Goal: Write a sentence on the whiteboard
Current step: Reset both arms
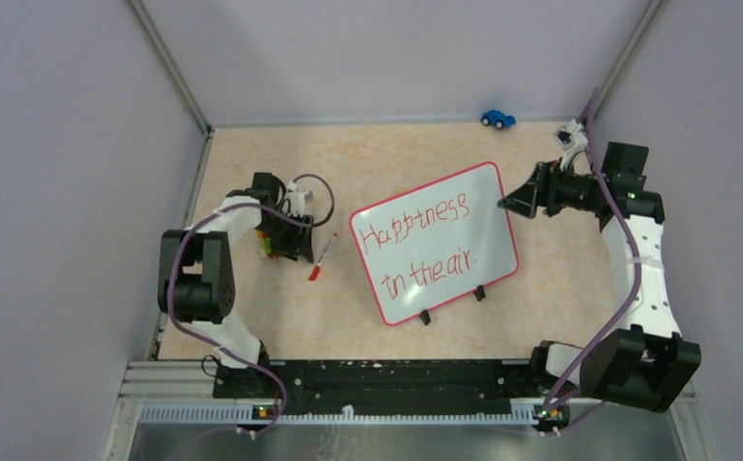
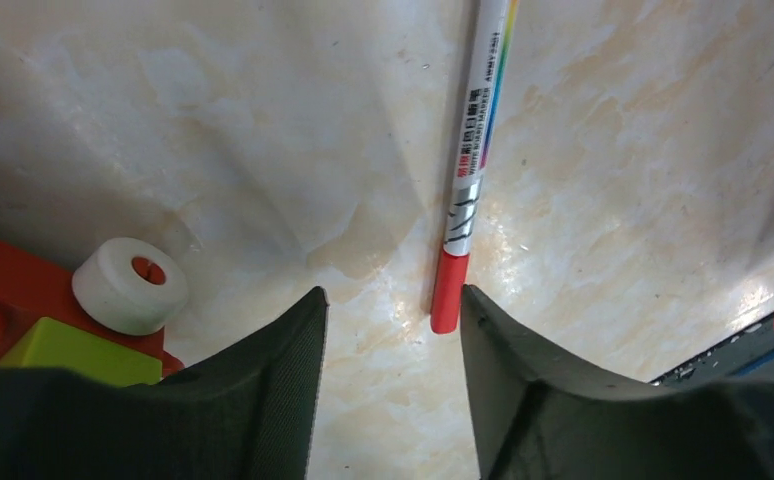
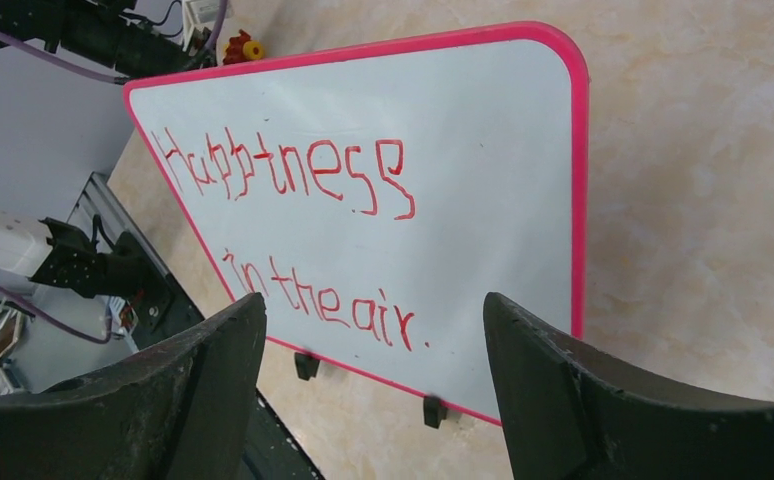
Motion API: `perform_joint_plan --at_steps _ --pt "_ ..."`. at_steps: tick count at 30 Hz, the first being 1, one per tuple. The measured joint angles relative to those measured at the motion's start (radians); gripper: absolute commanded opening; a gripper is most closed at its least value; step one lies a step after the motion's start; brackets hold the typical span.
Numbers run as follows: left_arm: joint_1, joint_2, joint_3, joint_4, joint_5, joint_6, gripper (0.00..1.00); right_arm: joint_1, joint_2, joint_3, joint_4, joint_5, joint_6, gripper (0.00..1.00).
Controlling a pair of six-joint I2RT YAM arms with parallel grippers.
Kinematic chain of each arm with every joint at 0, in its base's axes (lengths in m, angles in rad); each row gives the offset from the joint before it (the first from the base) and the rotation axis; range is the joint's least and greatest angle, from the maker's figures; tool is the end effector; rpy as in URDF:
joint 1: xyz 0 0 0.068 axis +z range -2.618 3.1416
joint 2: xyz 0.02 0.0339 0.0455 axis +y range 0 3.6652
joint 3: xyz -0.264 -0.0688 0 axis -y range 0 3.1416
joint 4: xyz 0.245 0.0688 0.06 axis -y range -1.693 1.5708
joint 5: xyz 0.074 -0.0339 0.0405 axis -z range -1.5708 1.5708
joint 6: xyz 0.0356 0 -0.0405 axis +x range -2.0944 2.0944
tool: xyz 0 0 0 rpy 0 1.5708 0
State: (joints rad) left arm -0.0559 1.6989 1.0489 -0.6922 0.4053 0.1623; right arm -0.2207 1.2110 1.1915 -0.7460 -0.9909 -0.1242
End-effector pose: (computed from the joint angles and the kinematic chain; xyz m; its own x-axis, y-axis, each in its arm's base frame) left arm 0.3080 -0.0313 0.1709 -0.9370 0.2012 -0.2857 0.2958 0.8918 -0.3424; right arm 0.2413 -0.0236 0.3510 -0.6128 0.0679 -0.7873 -0.5487 0.6803 0.4858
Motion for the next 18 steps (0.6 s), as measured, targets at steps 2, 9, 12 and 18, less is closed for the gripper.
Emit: perform_joint_plan --at_steps 2,9,12,18 --pt "0.000 -0.004 0.029 -0.035 0.010 0.006 0.74 0.000 0.000 0.001 -0.009 0.000 -0.002 0.78" --pt "0.009 -0.034 0.356 -0.162 0.024 0.031 0.99 -0.001 0.028 0.092 -0.035 0.022 -0.003 0.79" --pt "0.042 -0.035 0.535 -0.190 0.026 0.046 0.99 -0.021 0.062 0.190 -0.040 0.032 -0.002 0.79" --pt "0.213 -0.039 0.718 -0.208 0.058 0.064 0.99 -0.131 0.122 0.344 -0.035 0.045 0.003 0.79"
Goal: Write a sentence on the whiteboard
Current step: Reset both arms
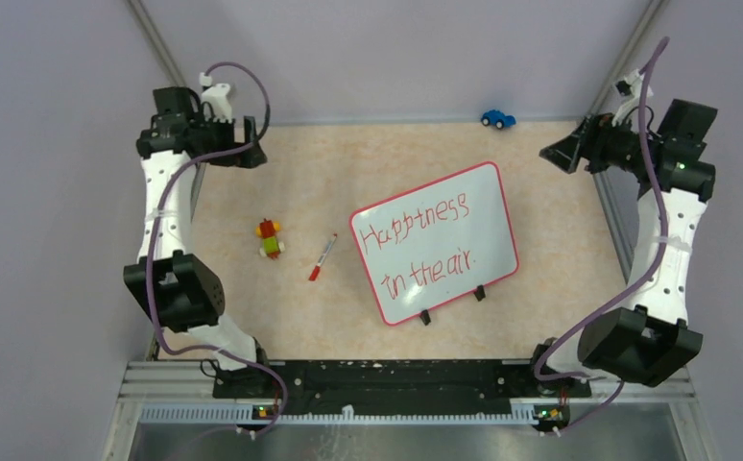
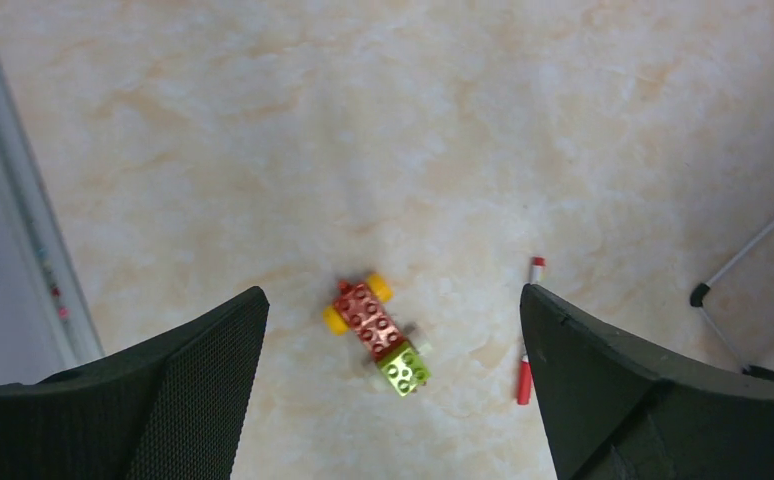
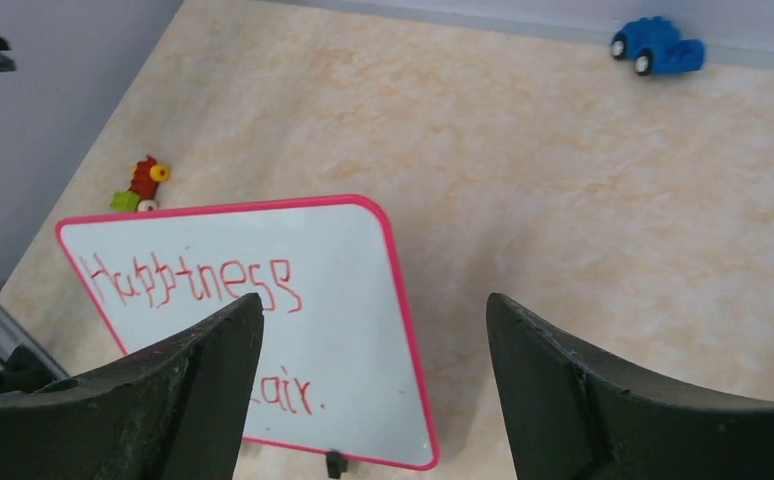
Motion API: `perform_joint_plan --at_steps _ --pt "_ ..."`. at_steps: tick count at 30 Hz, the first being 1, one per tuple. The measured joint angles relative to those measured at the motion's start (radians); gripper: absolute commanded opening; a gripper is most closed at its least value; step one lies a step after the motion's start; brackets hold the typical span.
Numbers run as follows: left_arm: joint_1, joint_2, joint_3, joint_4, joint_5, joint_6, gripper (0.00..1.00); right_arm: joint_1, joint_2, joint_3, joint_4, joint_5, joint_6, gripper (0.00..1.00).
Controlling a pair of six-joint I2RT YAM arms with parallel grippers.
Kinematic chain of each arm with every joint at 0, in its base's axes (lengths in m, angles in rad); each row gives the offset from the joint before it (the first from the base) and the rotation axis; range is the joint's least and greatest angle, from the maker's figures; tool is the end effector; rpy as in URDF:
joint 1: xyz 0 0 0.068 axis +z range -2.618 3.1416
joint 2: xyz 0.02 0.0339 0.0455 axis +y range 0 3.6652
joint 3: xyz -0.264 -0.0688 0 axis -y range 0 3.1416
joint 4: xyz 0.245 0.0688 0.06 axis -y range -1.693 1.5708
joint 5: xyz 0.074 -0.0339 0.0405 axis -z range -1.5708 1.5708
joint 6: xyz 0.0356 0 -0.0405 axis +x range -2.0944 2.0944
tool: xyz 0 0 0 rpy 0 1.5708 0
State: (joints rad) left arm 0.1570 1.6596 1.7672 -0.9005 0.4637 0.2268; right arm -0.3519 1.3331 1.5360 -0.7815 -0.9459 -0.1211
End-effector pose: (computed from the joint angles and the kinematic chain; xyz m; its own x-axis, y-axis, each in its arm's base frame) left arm 0.3530 0.0398 0.3870 -0.6473 0.1011 -0.7555 0.3240 0.9336 -0.1527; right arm 0.2588 -0.0643 0.4264 -0.4569 0.0925 -0.8847 -0.4946 0.8002 0.3391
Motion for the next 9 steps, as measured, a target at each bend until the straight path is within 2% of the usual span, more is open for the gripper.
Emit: perform_joint_plan --at_steps 5,9 --pt "0.174 0.000 0.023 0.003 0.041 -0.011 0.99 -0.102 0.055 0.043 0.000 0.022 -0.028 0.79" --pt "0.243 0.000 0.023 0.013 0.050 -0.024 0.99 -0.160 0.105 0.063 -0.025 0.045 -0.065 0.79"
